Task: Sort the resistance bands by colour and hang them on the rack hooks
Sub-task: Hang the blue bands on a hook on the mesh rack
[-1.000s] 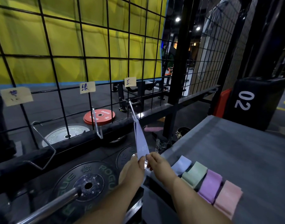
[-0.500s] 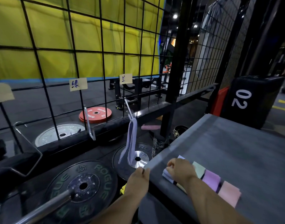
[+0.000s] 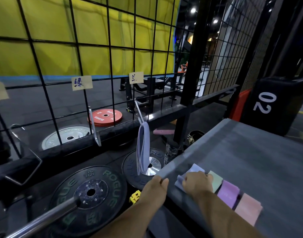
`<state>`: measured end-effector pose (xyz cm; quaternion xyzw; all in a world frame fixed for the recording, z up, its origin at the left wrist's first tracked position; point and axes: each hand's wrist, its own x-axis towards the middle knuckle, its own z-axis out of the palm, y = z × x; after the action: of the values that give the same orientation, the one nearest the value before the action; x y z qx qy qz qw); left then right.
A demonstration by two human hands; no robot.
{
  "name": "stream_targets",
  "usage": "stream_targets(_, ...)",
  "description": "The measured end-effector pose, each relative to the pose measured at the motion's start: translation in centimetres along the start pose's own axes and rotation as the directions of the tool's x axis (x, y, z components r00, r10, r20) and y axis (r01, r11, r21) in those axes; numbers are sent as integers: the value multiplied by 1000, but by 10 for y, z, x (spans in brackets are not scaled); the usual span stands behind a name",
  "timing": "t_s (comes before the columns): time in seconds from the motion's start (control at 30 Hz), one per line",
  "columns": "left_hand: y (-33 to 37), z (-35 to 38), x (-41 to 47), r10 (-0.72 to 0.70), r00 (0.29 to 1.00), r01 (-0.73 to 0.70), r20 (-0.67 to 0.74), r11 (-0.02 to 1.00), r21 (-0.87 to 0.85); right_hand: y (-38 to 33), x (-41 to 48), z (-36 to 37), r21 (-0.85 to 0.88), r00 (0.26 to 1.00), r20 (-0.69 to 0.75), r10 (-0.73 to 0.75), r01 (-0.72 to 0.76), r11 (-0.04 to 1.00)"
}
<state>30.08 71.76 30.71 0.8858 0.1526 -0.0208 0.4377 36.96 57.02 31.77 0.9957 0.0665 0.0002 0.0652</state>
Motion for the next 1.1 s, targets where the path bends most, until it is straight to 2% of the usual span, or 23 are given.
stream_targets(0.07, 4, -1, 1, 20, 1000, -20, 6, 1000, 11, 1, -1, -6, 26, 996, -84, 8, -6, 1000)
stream_targets(0.23, 32, -5, 0, 123, 992, -123, -15, 992, 7, 4, 1, -40, 233, 957, -275, 95, -29, 972)
stream_targets(0.33, 48, -9, -1, 199, 978, -202, -58, 978, -44, 5, -7, -67, 382, 929, -347, 129, 14, 924)
stream_targets(0.4, 55, -13, -4, 228, 968, -235, -107, 970, -58, 4, -15, -83, 526, 917, -370, 148, 75, 847)
stream_targets(0.5, 58, -19, -10, 288, 940, -306, -186, 949, -76, 3, -24, -100, 775, 937, -309, 162, 150, 614)
stream_targets(0.63, 61, -28, -20, 268, 944, -301, -191, 937, -174, -2, -35, -109, 945, 975, -165, 147, 114, 308)
stream_targets(0.77, 63, -39, -34, 305, 922, -357, -237, 909, -217, -9, -41, -111, 996, 991, 66, 114, -72, 47)
stream_targets(0.9, 62, -50, -44, 322, 895, -404, -309, 879, -253, -10, -51, -120, 955, 970, 241, 45, -229, -187)
stream_targets(0.97, 62, -56, -48, 322, 903, -395, -285, 883, -255, -10, -54, -123, 947, 969, 249, 5, -242, -210)
stream_targets(1.1, 64, -67, -57, 318, 906, -401, -280, 857, -323, -14, -56, -123, 962, 978, 192, -77, -203, -183)
